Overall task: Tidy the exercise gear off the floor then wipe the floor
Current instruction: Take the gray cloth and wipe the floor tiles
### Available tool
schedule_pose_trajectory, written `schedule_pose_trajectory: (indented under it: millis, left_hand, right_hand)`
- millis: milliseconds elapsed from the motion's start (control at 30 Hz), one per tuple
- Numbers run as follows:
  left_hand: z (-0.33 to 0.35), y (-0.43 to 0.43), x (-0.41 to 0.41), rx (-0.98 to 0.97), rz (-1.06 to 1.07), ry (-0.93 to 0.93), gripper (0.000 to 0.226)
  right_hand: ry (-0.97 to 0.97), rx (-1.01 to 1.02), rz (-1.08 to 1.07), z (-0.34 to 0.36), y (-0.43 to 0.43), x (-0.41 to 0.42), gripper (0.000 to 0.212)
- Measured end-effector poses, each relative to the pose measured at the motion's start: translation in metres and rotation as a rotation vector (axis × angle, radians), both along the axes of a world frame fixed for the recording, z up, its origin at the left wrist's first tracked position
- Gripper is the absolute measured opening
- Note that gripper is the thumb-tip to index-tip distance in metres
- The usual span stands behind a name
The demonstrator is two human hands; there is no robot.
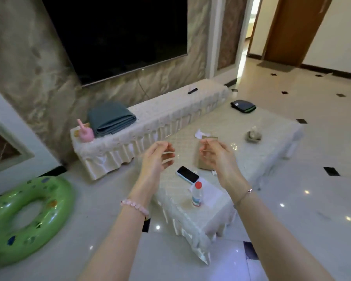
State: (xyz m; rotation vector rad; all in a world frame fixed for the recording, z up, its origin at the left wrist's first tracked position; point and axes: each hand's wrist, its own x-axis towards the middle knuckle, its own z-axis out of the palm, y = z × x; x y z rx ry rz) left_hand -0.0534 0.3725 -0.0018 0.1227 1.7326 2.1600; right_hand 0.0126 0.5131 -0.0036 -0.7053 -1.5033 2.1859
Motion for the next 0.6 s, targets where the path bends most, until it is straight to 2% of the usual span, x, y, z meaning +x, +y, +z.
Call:
schedule_pose_trajectory:
  millis: [367, 600]
  left_hand:
    - [-0.002, 0.214, 0.031, 0.044, -0.183, 0.019, 0.023]
    - [-0.027, 0.343, 0.009, 0.060, -0.269, -0.102, 0.018]
  right_hand:
    - [-0.015, 0.043, -0.155, -0.008, 0.196, 0.051, 0.023]
    - [-0.035, 0.019, -0.273, -0.017, 0.303, 0.050, 0.015]
